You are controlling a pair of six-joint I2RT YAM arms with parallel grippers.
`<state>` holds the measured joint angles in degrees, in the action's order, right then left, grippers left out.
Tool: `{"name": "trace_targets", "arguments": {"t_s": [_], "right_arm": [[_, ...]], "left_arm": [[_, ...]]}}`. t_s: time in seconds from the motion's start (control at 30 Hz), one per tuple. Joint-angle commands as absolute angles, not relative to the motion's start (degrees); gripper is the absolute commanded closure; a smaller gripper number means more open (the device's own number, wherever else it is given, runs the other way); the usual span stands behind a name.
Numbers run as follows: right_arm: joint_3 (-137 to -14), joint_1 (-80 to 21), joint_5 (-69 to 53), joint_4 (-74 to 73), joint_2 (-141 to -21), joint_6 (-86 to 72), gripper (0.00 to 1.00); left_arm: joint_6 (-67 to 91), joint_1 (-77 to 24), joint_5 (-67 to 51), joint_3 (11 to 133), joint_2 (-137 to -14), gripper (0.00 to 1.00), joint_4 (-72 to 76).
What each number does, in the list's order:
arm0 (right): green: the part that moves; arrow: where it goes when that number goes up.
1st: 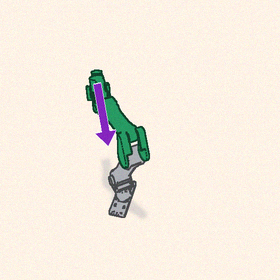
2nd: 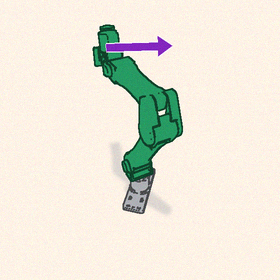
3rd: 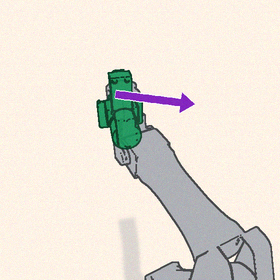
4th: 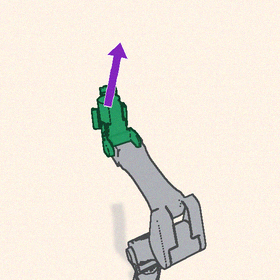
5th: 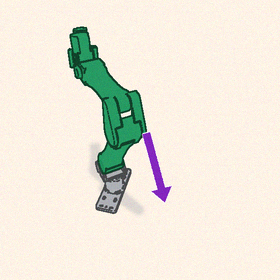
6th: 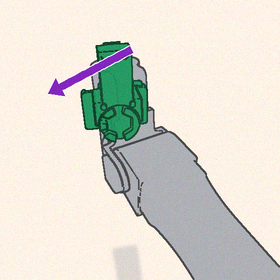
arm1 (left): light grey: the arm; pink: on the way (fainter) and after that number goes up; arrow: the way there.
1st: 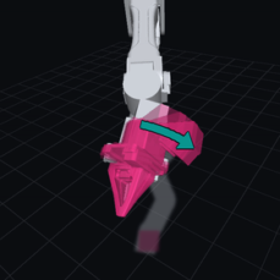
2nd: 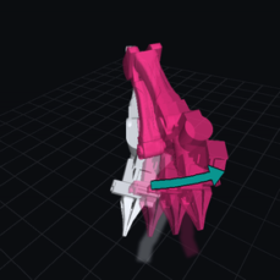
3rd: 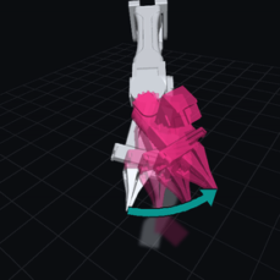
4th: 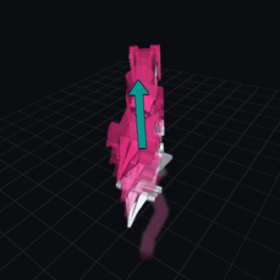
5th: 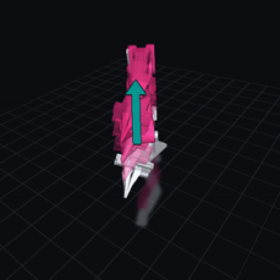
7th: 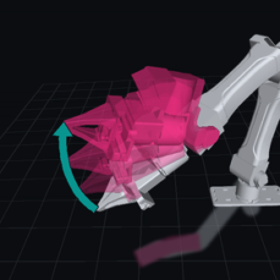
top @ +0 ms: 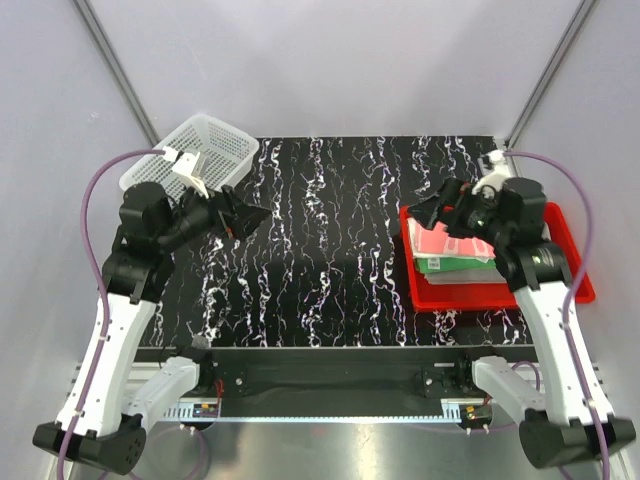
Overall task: Fold and stack the towels
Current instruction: Neatly place the folded towel into the bin
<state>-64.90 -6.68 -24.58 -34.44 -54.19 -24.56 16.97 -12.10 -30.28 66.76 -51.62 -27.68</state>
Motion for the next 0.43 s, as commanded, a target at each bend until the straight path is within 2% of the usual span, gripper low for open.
{"name": "trace_targets", "arguments": {"t_s": [0.0, 0.1, 0.4], "right_arm": [[-64.3, -6.4, -14.3, -30.0, -46.6, -21.6, 0.0], [-63.1, -6.5, -7.8, -30.8, -43.9, -20.9, 0.0], [-63.7, -6.5, -13.1, -32.2, -45.2, -21.0, 0.0]], "left_arm": [[16.4, -12.0, -26.5, 62.5, -46.9, 0.01, -24.4], [15.6, -12.0, -24.1, 62.0, -44.4, 0.01, -25.0], [13.4, -11.9, -22.6, 67.8, -45.5, 0.01, -29.6]]}}
